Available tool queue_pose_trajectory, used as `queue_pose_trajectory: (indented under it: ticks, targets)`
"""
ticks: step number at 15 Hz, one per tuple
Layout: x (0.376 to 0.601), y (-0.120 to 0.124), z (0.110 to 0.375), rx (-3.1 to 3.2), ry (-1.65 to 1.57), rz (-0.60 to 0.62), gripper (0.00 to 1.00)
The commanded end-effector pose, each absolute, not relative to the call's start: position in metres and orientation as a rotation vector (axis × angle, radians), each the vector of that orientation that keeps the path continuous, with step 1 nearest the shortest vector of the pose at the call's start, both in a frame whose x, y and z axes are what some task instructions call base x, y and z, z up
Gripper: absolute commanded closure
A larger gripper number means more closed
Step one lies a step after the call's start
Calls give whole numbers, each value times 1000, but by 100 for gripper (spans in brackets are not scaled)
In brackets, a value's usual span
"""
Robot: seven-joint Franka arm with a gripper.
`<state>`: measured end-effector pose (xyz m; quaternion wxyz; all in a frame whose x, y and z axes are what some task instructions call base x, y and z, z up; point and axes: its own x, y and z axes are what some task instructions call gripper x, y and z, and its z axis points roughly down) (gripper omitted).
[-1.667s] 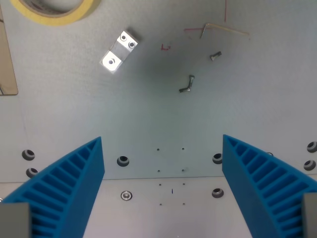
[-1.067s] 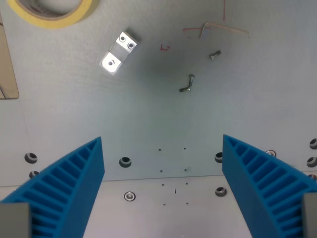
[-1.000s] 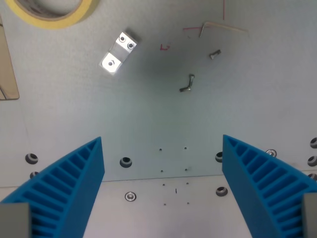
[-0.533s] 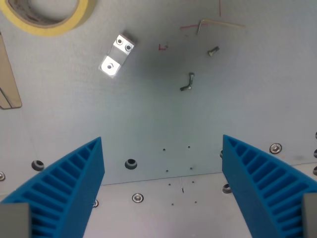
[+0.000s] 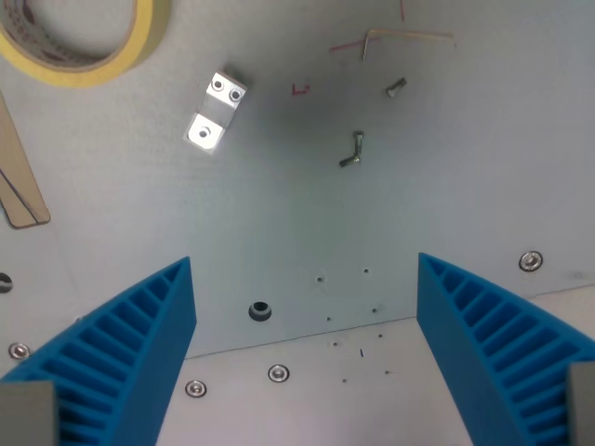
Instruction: Rotate around gripper positive z
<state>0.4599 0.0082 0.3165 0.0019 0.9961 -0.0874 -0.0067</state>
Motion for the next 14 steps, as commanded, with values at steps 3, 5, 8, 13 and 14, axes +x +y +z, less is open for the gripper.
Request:
queue_pose_trajectory:
  ticks: [3, 5, 8, 13, 14]
  targets:
    - [460, 8, 320, 3086, -565, -9, 0]
    - [460, 8, 320, 3078, -606, -9, 0]
    - [460, 8, 320, 3065, -668, -9, 0]
    - [460, 8, 320, 3041, -769, -9, 0]
    - [460, 8, 320, 3036, -790, -9, 0]
